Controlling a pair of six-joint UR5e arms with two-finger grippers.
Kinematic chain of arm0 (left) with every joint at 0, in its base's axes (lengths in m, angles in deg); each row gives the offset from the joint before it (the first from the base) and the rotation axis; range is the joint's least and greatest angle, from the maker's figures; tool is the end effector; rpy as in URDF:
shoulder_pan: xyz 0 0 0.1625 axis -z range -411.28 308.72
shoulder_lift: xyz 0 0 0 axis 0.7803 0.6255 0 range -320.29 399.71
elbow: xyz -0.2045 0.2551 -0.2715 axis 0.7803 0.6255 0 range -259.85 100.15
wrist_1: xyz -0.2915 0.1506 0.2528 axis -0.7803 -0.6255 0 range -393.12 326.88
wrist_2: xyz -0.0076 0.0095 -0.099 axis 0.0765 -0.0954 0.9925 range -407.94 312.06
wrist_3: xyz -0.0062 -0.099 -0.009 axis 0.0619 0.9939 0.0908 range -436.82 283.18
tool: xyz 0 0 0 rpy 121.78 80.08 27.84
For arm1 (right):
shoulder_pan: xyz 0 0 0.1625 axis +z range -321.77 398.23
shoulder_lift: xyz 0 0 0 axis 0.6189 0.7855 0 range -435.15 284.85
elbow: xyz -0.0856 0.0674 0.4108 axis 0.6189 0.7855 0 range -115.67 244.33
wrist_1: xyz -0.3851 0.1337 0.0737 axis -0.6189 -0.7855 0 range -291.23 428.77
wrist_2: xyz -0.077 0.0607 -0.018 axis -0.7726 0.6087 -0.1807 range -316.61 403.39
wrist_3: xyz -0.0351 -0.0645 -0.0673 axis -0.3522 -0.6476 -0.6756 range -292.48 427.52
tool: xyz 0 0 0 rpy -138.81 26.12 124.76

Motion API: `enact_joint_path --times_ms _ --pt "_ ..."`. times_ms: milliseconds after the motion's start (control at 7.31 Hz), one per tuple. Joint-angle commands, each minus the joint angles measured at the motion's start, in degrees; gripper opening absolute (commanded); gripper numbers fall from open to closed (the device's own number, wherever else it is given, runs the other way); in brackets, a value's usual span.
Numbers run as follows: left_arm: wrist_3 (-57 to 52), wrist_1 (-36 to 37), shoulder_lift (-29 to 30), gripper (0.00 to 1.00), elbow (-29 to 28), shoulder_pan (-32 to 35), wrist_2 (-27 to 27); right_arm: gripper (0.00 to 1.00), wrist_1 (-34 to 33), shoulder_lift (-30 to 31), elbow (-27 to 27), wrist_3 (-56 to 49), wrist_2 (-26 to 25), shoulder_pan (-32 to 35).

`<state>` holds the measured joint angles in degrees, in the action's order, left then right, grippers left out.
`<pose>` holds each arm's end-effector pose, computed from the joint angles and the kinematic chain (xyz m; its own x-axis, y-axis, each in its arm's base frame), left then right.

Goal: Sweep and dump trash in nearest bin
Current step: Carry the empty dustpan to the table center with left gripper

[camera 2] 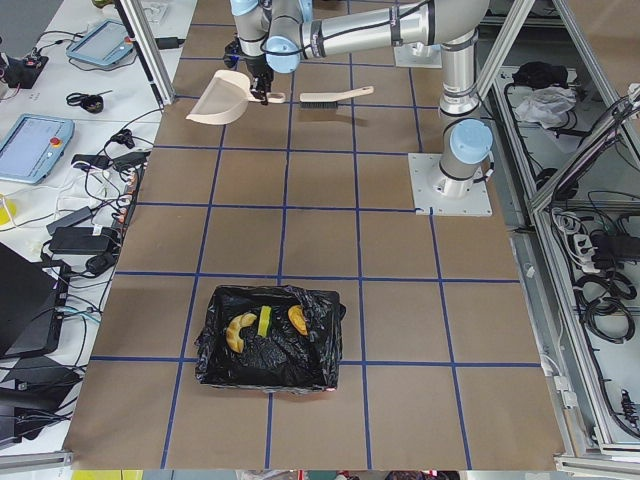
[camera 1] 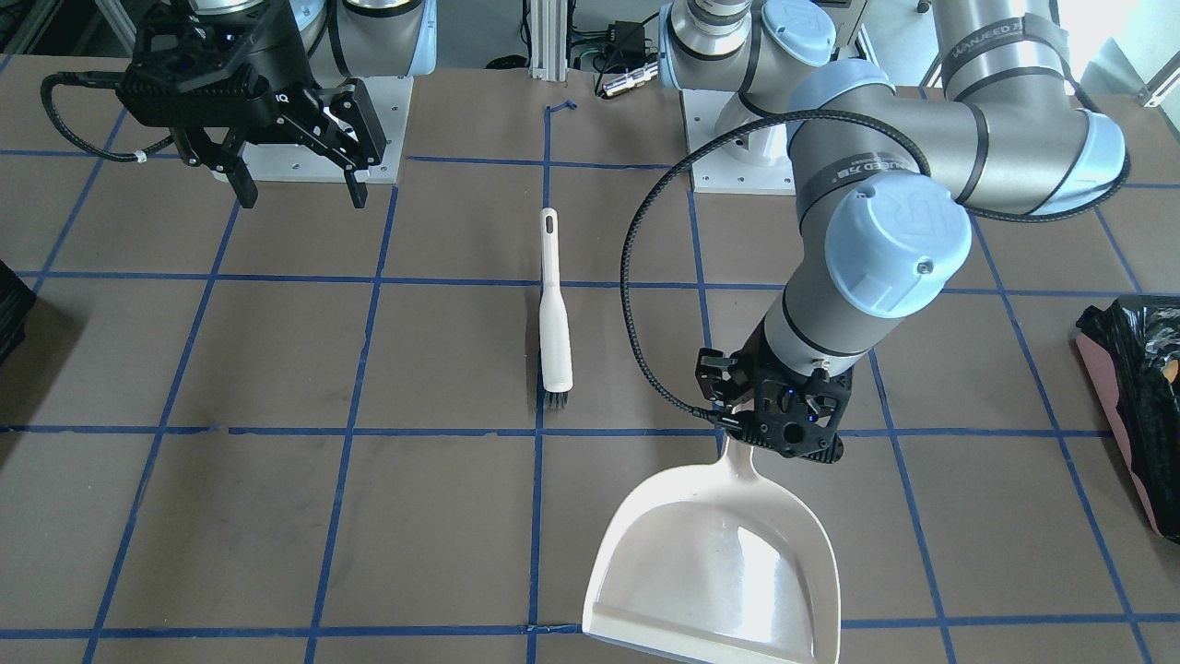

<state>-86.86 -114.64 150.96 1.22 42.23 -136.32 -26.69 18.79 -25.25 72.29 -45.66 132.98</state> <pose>-0.1744 -0.6205 0.3689 -0.9719 0.2320 0.0393 0.2341 0.9703 0.0612 0.1740 -0.4643 0.5353 -0.9995 -0.0036 -0.0305 0.0015 0.9857 -0.1685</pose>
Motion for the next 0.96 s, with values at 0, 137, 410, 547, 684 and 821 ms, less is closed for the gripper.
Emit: enact_joint_path --times_ms 0,137,410,547,684,821 --pt "8.49 -1.19 3.87 0.0 -3.28 2.98 0.49 1.0 0.01 0.11 -0.16 -0.98 0.02 0.09" --pt "13.07 0.21 6.5 0.0 -4.6 5.34 0.58 1.0 0.01 0.11 -0.16 -0.99 -0.07 0.0" --pt "15.64 2.58 10.12 0.0 -5.75 9.48 0.67 1.0 -0.08 0.02 -0.16 -0.99 -0.07 0.0" --pt "16.97 3.9 11.35 0.0 -5.75 10.46 1.98 1.0 0.0 0.11 -0.16 -0.99 -0.07 0.0" --pt "18.46 5.39 12.4 0.0 -5.75 11.68 2.86 1.0 0.01 0.11 -0.16 -0.99 -0.07 0.09" --pt "19.43 5.41 12.94 0.0 -5.66 12.39 2.96 1.0 0.01 0.02 -0.16 -0.99 -0.07 0.09"
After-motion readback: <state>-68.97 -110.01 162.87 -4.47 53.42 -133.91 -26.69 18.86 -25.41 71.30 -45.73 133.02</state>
